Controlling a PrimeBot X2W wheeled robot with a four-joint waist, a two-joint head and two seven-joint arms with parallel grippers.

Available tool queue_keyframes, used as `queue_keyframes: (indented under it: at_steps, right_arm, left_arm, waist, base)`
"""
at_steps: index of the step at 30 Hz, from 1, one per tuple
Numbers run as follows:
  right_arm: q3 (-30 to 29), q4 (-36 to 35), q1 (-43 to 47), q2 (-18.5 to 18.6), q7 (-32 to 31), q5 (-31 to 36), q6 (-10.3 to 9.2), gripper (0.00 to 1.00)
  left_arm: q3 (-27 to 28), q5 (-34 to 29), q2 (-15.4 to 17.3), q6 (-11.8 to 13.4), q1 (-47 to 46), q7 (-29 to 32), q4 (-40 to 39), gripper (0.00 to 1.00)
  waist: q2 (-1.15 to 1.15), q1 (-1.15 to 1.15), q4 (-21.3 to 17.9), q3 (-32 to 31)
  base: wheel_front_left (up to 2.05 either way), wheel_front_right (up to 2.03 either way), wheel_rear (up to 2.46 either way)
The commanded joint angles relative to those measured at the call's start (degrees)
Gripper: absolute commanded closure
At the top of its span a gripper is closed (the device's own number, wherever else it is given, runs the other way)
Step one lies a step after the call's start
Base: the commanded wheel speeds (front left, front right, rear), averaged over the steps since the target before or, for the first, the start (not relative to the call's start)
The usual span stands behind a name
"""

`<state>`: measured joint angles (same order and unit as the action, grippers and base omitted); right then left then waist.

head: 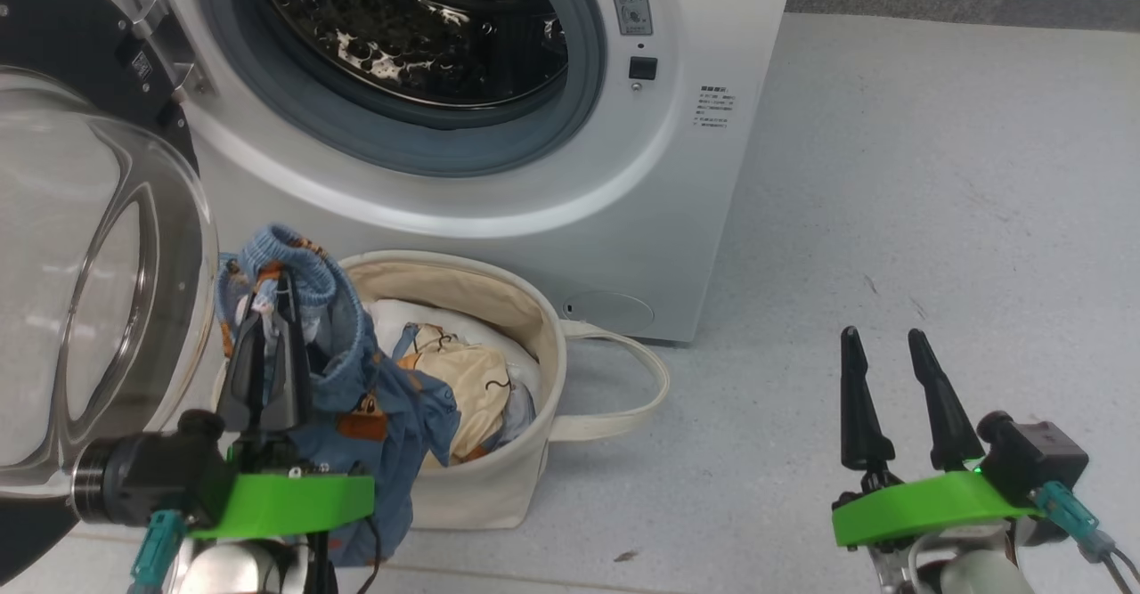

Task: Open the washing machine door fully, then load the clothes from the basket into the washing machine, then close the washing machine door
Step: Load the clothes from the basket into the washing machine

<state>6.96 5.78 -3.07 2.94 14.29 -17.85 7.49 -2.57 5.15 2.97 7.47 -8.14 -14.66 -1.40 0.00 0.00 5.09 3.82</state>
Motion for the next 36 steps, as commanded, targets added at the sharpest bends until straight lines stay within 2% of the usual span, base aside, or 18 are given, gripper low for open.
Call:
queue_keyframes:
  at_steps: [1,10,17,22,29,35,36]
  right_arm:
    - [1.5,-1.8,-0.7,-0.1,0.7,-0.5,0.0,0.0]
    - [1.8,-2.5,-1.2,-0.1,0.7,-0.9,0.0,0.0]
    - [1.7,-3.9,-3.9,-0.1,0.7,0.1,0.0,0.0]
    - [1.6,-5.3,-7.4,-0.1,0.7,0.9,0.0,0.0]
    - [2.8,-7.0,-13.0,-0.1,0.7,1.4,0.0,0.0]
    - [3.8,-8.1,-16.8,-0.1,0.7,0.5,0.0,0.0]
    - [3.8,-8.1,-16.8,-0.1,0.7,0.5,0.0,0.0]
  left_arm:
    - [2.5,-0.4,0.1,-0.3,-1.0,-0.3,-2.6,1.0]
    - [3.1,-1.0,-0.1,-1.2,-2.4,-0.3,-2.8,1.0]
    - [4.1,-1.7,-0.1,-1.8,-10.1,-0.3,-1.3,1.0]
    - [5.7,-1.9,0.3,-2.8,-20.5,-0.3,2.4,1.0]
    - [9.7,-0.8,2.5,-4.2,-40.7,-0.3,11.5,1.0]
    - [12.2,-1.7,7.3,-4.5,-57.6,-0.3,24.1,1.0]
    - [12.2,-1.7,7.3,-4.5,-57.6,-0.3,24.1,1.0]
  waist:
    - [0.0,0.0,-0.1,0.0]
    - [0.0,0.0,-1.1,2.2]
    - [0.0,0.0,-2.7,10.2]
    - [0.0,0.0,-4.5,19.0]
    - [0.0,0.0,-7.7,31.5]
    - [0.0,0.0,-11.6,38.8]
    - [0.0,0.0,-11.6,38.8]
  base:
    - [0.0,0.0,0.0]
    - [0.0,0.0,0.0]
    - [0.0,0.0,0.0]
    - [0.0,0.0,0.0]
    - [0.0,0.0,0.0]
    - [0.0,0.0,0.0]
    - [0.0,0.0,0.0]
